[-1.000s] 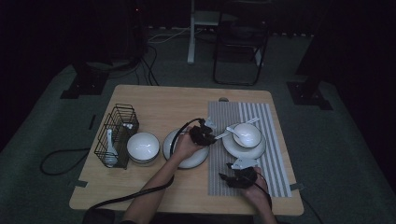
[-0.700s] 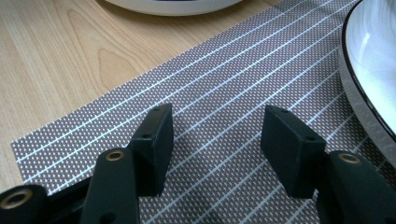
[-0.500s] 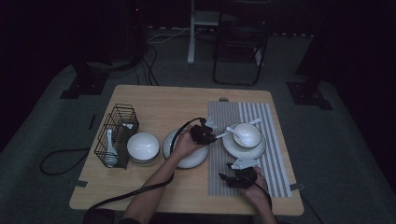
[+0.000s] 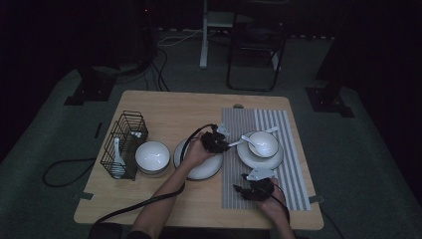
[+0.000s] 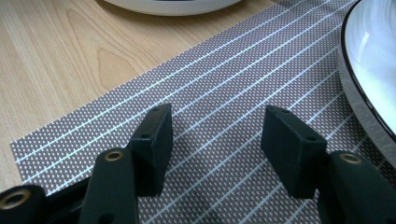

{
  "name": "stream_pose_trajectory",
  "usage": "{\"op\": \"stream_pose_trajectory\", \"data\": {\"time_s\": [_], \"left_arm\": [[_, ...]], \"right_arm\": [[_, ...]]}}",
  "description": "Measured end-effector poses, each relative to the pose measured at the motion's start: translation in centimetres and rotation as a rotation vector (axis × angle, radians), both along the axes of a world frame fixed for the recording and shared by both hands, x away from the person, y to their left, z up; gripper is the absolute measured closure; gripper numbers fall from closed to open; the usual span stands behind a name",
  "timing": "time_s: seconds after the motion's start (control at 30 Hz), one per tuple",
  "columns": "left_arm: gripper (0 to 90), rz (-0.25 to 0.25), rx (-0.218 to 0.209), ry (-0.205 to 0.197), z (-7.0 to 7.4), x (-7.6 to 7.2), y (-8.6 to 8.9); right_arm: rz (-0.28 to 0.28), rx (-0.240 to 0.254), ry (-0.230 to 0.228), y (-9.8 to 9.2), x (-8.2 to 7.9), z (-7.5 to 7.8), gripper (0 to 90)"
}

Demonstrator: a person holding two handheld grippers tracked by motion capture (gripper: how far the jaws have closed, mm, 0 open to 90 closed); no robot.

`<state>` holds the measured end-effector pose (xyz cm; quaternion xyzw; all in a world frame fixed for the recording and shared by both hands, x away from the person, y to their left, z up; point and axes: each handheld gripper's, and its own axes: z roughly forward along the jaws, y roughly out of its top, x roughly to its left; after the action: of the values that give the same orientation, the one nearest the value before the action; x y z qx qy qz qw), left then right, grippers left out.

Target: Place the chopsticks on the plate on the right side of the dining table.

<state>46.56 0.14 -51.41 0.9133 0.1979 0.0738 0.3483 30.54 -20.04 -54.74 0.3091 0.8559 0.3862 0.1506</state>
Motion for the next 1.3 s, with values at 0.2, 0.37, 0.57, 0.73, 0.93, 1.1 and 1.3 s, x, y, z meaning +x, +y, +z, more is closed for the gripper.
{"op": "stream_pose_trajectory", "data": {"time_s": [0.2,0.37,0.57,0.73,0.93,1.1,1.3], "left_arm": [[68.7,0.003,-0.005,0.004,0.1,-0.2,0.1],[63.0,0.017,-0.043,0.02,0.5,-0.4,0.7],[60.1,0.027,-0.092,0.028,0.9,-0.9,1.5],[59.9,0.053,-0.141,0.041,1.3,-1.0,2.2],[58.4,0.072,-0.153,0.037,1.6,-1.2,2.4],[58.4,0.073,-0.15,0.032,1.7,-1.3,2.6],[58.3,0.093,-0.161,0.021,2.0,-1.2,2.9]], "right_arm": [[0.0,-0.001,-0.002,0.0,0.0,0.0,43.4],[0.0,-0.005,-0.01,0.0,-0.1,0.0,43.1],[-0.003,-0.012,-0.02,0.1,-0.2,0.0,42.5],[0.003,-0.012,-0.016,0.2,-0.3,0.1,42.7],[-0.012,-0.013,-0.036,-0.1,-0.6,0.7,43.2],[-0.071,0.012,-0.079,-1.3,-1.0,2.2,45.2],[-0.128,0.043,-0.107,-2.8,-0.9,3.4,46.4]]}}
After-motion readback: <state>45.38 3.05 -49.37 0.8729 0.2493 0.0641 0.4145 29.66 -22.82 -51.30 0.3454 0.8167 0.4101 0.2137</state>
